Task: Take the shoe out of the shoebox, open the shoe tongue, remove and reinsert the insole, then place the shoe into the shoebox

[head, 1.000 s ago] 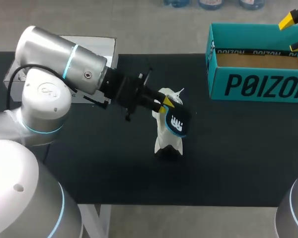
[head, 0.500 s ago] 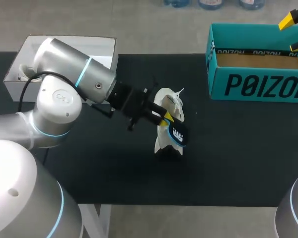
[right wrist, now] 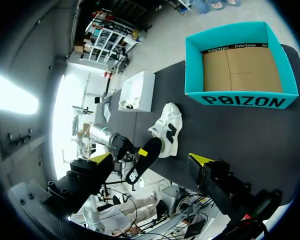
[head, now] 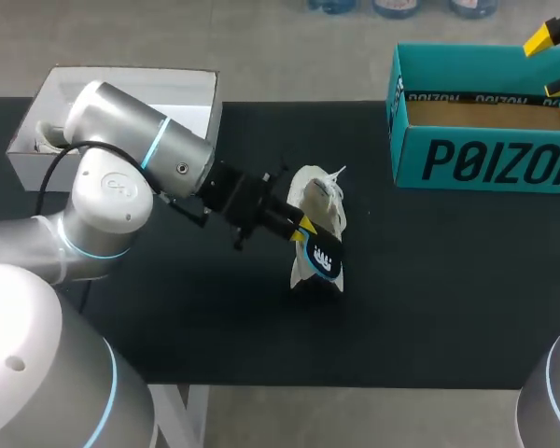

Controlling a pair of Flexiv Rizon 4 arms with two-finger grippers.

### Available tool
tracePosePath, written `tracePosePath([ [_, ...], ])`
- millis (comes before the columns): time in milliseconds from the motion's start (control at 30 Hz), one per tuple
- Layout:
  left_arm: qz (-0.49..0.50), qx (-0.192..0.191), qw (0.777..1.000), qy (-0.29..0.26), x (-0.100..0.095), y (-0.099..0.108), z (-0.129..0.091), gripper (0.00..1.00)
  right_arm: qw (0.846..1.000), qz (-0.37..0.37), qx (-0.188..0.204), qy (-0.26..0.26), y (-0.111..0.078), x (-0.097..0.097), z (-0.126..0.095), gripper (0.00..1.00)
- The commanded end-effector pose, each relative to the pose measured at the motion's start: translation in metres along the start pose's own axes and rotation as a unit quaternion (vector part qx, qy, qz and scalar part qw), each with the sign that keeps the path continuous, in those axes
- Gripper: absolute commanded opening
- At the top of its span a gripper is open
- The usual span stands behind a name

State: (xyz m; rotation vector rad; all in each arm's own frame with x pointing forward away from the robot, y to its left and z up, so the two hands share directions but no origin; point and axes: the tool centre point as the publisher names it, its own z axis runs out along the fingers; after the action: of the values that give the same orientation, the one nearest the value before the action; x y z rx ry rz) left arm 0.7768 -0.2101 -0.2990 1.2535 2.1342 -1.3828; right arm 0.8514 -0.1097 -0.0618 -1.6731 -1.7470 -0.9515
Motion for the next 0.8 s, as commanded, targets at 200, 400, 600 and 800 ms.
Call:
tracePosePath([
  [200,0.006,-0.01,1.0,0.021,-0.001,0.017,0.007,0.0,1.0,0.0,0.002,-0.001,0.001,0.0,0.0,1.0],
  [400,-0.014,-0.015,1.0,0.005,-0.004,0.027,0.005,0.0,1.0,0.0,0.002,-0.001,0.001,0.0,0.0,1.0],
  [600,-0.023,-0.024,0.999,0.006,-0.003,0.038,0.004,0.0,1.0,0.0,0.002,-0.001,0.001,0.0,0.0,1.0],
  [800,-0.036,-0.033,0.999,0.002,0.0,0.046,0.008,0.0,1.0,0.0,0.002,-0.001,0.001,0.0,0.0,1.0],
])
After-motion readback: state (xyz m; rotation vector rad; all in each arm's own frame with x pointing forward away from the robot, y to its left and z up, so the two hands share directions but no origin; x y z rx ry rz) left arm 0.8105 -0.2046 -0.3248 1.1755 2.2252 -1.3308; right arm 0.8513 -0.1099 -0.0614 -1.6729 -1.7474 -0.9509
